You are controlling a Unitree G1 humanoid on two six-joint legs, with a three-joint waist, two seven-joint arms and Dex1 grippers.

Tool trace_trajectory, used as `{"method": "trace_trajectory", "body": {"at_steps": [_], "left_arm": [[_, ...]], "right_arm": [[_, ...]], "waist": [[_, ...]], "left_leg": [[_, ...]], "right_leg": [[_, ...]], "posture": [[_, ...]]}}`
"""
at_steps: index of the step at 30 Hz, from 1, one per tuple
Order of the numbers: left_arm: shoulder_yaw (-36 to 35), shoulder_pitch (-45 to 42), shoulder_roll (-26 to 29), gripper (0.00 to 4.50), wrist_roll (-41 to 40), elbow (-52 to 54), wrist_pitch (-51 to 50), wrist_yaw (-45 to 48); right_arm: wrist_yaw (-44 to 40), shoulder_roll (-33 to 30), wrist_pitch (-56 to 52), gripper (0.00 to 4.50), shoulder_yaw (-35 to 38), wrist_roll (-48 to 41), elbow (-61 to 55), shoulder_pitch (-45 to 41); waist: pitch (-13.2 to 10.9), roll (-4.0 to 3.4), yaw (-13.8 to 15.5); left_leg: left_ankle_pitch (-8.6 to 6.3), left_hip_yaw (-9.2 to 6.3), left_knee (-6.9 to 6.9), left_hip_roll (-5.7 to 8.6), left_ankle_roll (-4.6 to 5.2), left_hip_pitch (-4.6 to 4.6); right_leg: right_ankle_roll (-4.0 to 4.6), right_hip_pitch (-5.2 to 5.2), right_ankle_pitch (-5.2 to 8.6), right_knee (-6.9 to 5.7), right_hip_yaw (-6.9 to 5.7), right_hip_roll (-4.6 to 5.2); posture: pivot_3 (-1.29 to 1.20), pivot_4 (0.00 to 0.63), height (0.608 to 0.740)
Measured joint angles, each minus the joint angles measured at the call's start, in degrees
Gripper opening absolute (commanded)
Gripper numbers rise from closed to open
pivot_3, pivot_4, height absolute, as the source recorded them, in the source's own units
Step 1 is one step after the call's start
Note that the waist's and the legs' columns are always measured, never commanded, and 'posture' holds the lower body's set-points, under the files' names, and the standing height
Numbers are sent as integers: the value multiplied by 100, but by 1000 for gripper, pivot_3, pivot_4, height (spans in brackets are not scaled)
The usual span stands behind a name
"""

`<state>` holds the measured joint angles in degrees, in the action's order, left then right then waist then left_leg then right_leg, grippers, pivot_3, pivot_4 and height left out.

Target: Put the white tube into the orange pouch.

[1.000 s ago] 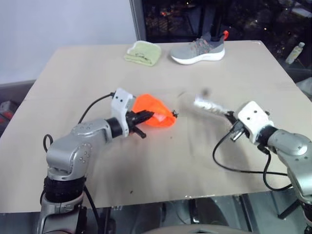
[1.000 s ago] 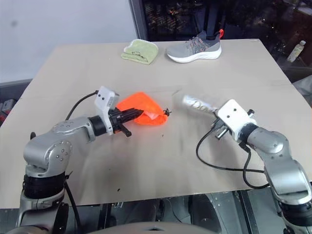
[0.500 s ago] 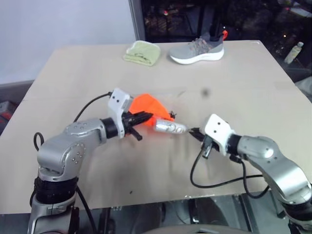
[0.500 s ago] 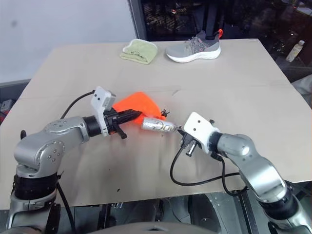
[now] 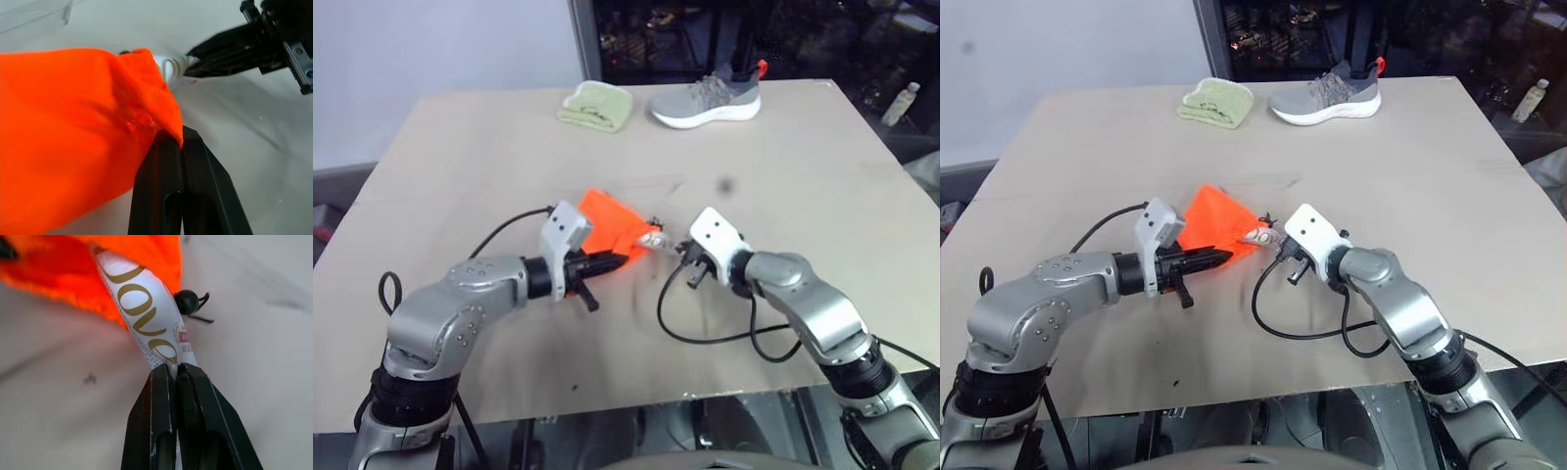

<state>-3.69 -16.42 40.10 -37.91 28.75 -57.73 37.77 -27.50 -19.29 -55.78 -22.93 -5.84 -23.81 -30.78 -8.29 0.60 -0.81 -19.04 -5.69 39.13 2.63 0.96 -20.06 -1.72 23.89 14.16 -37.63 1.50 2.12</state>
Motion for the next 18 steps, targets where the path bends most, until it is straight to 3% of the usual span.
{"method": "trace_trajectory", "body": {"at_steps": [7,12,15,18], "left_arm": [[168,-146,-232,0,93,-18,76,-253],[169,-142,-303,0,96,-30,62,-423],[146,-127,-321,0,65,-74,46,-461],[-11,-22,-252,0,41,-112,7,-447]], "right_arm": [[-234,548,276,104,-567,13,728,-634],[-617,473,693,2501,-789,38,1030,-755],[-813,78,1177,3997,-997,302,986,-850],[-965,-387,1527,3997,-1036,551,878,-832]], "waist": [[0,0,-16],[0,0,-15],[0,0,-8],[0,0,-6]], "left_leg": [[0,0,-6,3,0,-5],[0,-2,-5,2,0,-6],[0,-3,-3,2,0,-6],[0,-4,-3,4,0,-7]], "right_leg": [[0,7,0,7,-1,1],[0,8,0,4,-3,1],[0,6,0,3,-5,1],[0,7,0,5,-5,2]], "posture": [[0,150,740],[0,150,740],[0,150,740],[0,150,740]]}}
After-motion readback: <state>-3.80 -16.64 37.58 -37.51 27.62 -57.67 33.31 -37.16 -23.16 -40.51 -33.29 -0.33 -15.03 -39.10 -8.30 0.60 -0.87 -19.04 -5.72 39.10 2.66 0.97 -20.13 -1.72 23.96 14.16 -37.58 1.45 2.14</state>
